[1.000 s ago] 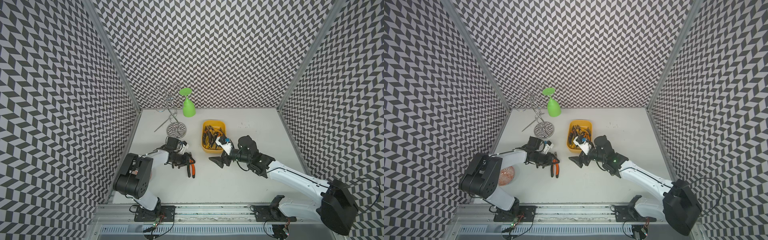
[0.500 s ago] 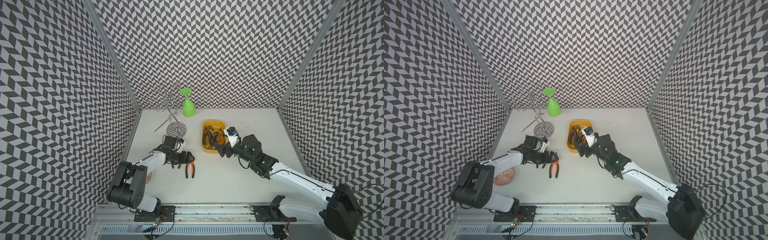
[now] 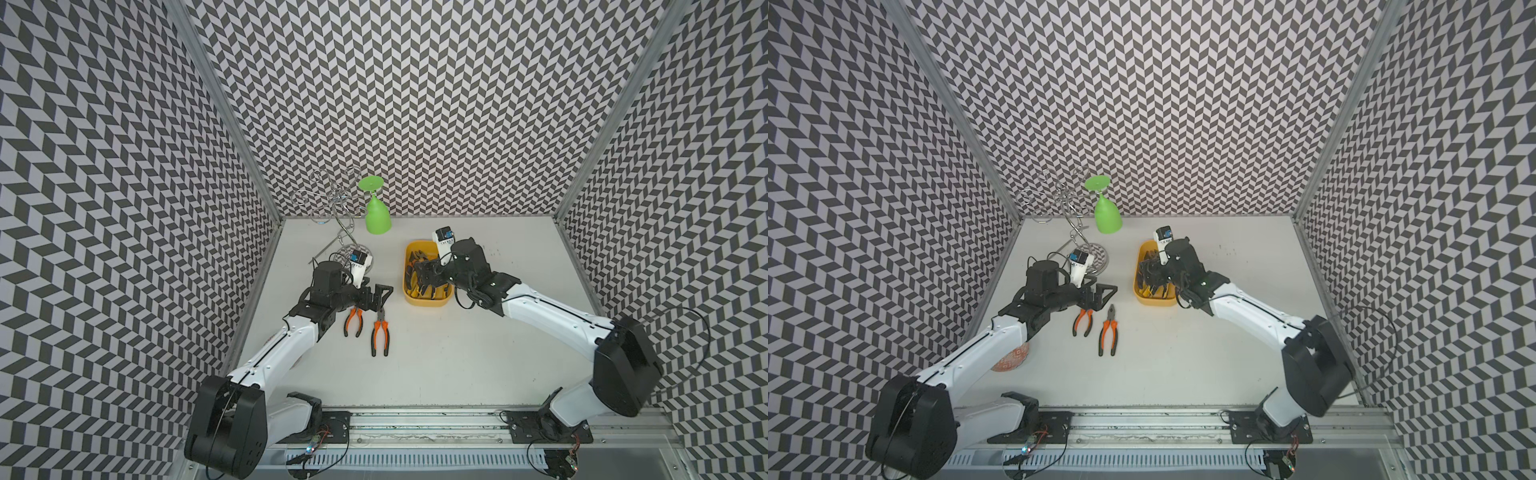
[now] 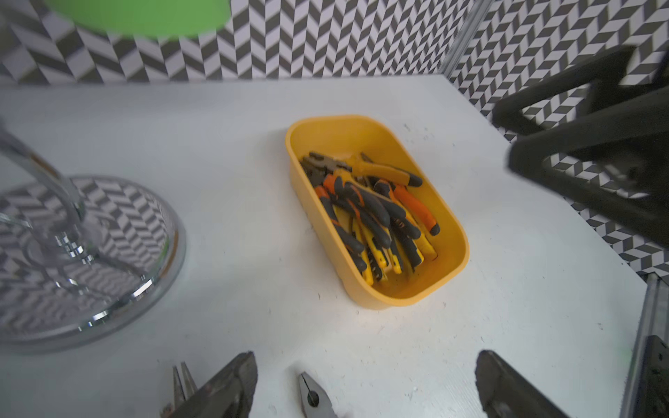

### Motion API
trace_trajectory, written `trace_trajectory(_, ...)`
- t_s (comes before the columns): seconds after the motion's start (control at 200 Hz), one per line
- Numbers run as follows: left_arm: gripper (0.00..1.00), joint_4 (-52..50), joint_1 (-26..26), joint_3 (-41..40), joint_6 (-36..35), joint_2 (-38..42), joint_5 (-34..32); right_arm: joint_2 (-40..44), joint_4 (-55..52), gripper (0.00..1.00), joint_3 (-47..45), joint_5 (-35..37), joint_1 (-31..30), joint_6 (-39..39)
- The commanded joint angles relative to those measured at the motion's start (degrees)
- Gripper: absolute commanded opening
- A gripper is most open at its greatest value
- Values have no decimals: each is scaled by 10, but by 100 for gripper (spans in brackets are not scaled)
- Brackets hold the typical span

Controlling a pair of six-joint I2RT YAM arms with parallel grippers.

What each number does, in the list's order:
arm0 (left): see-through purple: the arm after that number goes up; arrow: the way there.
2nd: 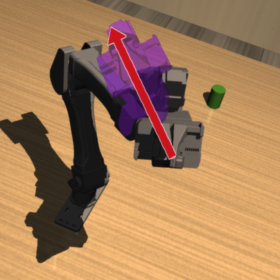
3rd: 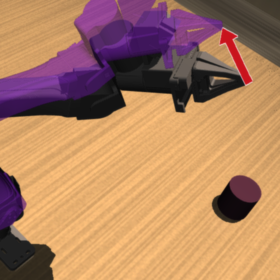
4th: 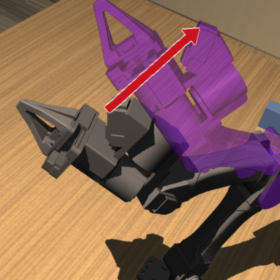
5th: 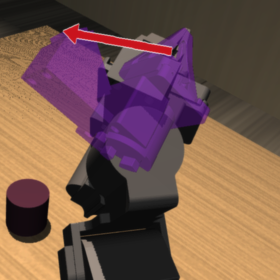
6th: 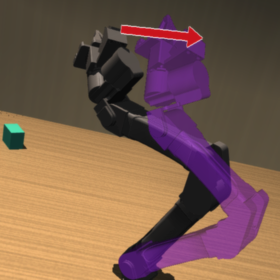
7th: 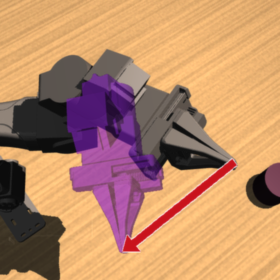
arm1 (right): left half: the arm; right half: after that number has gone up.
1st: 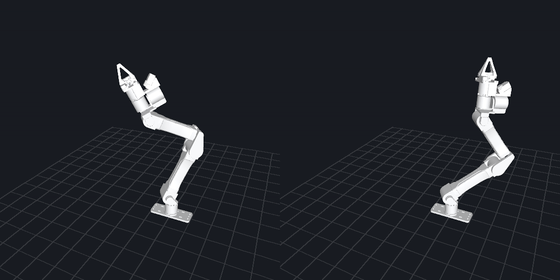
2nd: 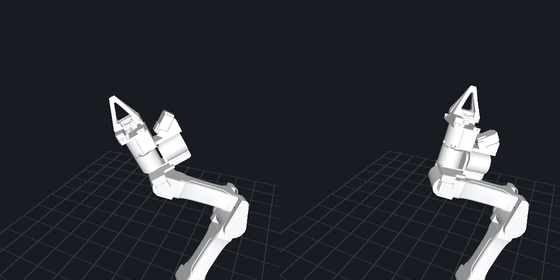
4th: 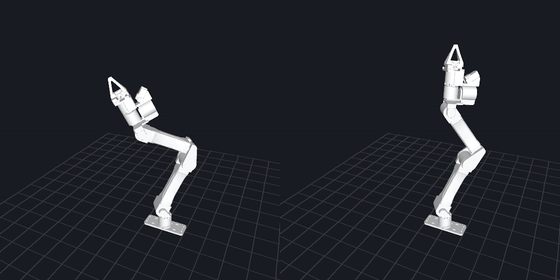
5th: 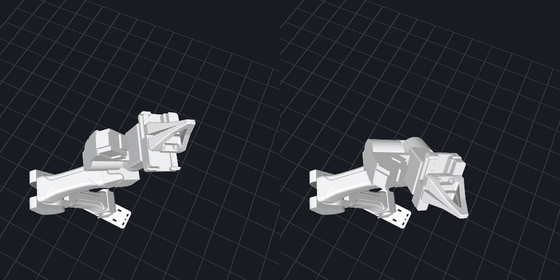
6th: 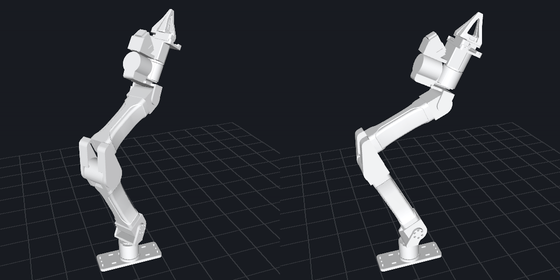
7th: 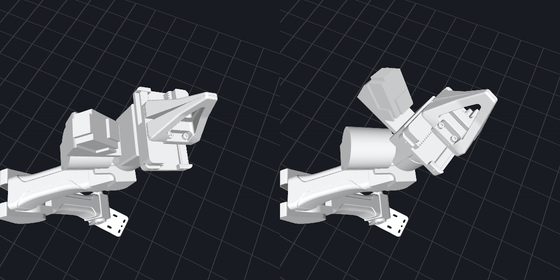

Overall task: Take the pliers out of the storage box
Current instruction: Pick up the pliers from the storage box.

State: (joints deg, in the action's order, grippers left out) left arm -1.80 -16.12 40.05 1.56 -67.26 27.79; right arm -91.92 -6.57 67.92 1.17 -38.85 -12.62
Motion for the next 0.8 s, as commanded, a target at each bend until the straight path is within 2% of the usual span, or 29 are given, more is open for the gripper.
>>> trace_trajectory(0.0, 98, 26, -4, -12, -114, 30, 5, -66, -106, 81, 81, 7, 0, -17)
trace_trajectory(0.11, 98, 41, -7, -42, -167, 72, 18, -139, -182, 76, 165, 45, 0, -23)
trace_trajectory(0.245, 98, 89, -28, -83, -176, 104, 66, -202, -233, 67, 226, 71, 0, -28)
trace_trajectory(0.391, 98, 102, -52, -98, -188, 110, 62, -262, -289, 60, 286, 110, -1, -35)
trace_trajectory(0.671, 98, 104, -59, -101, -185, 104, 39, -307, -338, 30, 332, 146, -1, -42)
trace_trajectory(0.741, 98, 104, -59, -100, -179, 101, 27, -305, -340, 27, 327, 146, -1, -43)
trace_trajectory(0.796, 98, 105, -59, -99, -179, 100, 24, -303, -340, 22, 323, 147, 0, -43)
